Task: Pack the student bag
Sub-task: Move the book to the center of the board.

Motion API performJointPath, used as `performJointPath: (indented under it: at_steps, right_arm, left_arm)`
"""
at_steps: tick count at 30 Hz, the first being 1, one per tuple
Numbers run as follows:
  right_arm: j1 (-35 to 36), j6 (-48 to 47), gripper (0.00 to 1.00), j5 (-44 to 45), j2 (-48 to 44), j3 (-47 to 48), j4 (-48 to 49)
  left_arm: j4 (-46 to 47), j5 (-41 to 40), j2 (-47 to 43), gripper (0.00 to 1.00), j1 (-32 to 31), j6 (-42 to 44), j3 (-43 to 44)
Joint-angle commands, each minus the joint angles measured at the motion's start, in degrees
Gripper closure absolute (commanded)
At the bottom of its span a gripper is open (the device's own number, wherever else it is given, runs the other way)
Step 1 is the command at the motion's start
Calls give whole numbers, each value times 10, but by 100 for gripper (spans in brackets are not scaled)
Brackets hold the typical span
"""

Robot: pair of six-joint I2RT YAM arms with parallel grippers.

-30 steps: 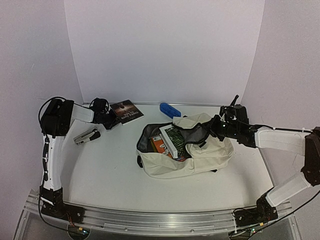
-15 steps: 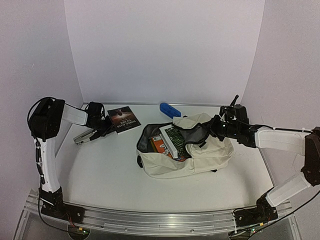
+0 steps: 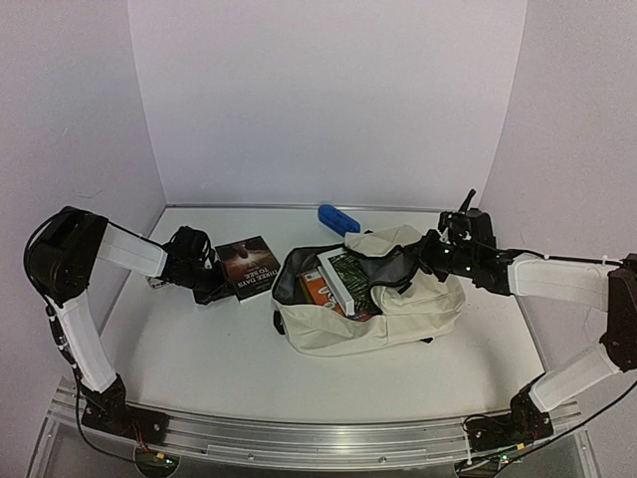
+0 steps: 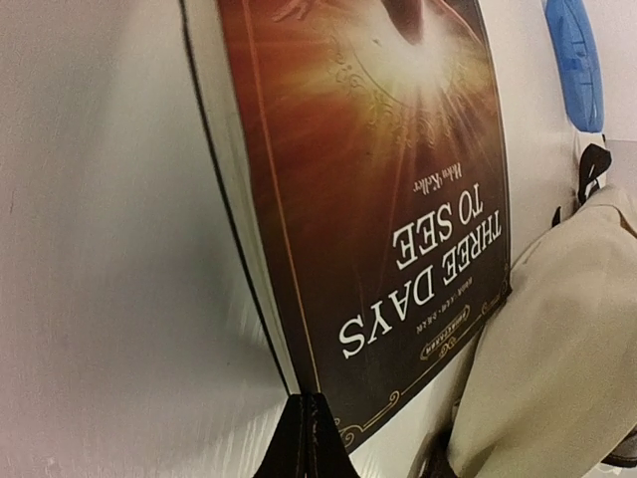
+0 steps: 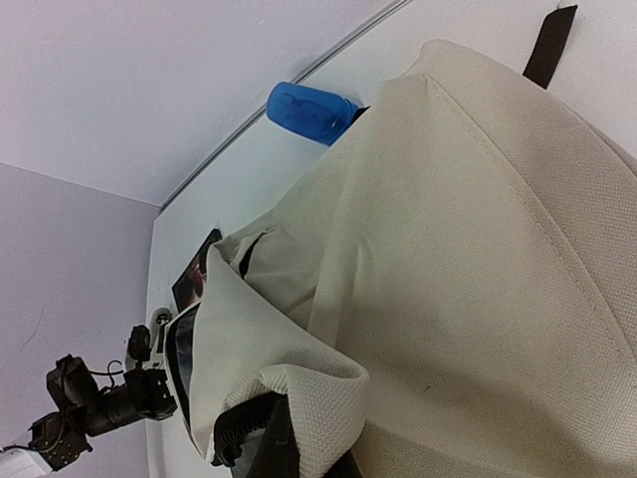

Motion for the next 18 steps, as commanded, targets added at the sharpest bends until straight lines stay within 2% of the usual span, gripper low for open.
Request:
performJointPath:
  at_steps: [1, 4, 6, 7, 9, 11, 12, 15, 18]
  right_arm:
    - [-6, -21, 100, 47, -25, -3, 2]
    - [-6, -32, 100, 52, -32, 1, -9]
    - [-6, -50, 95, 61, -42, 9, -23]
    - [-6, -62, 88, 66, -49, 16, -34]
    - [-6, -87, 65, 84, -69, 32, -62]
    - [-6, -115, 41, 103, -97, 49, -86]
    - [-6, -127, 32, 110, -112, 56, -93]
    - [0, -163, 20, 106, -143, 86, -114]
    - [30, -192, 14, 91, -143, 125, -121]
  left_arm:
    - [-72, -31, -67, 100, -17, -41, -84]
    - [-82, -33, -109, 100, -20, -57, -118]
    - [-99, -36, -140, 100, -20, -60, -126]
    - [-110, -37, -154, 100, -20, -59, -127]
    - [-129, -37, -183, 96, -19, -54, -121]
    - [-150, -34, -203, 86, -18, -47, -106]
    - [-157, -30, -210, 81, -16, -46, -100]
    - [-168, -10, -228, 64, -1, -41, -82]
    - [-161, 14, -235, 51, 23, -37, -71]
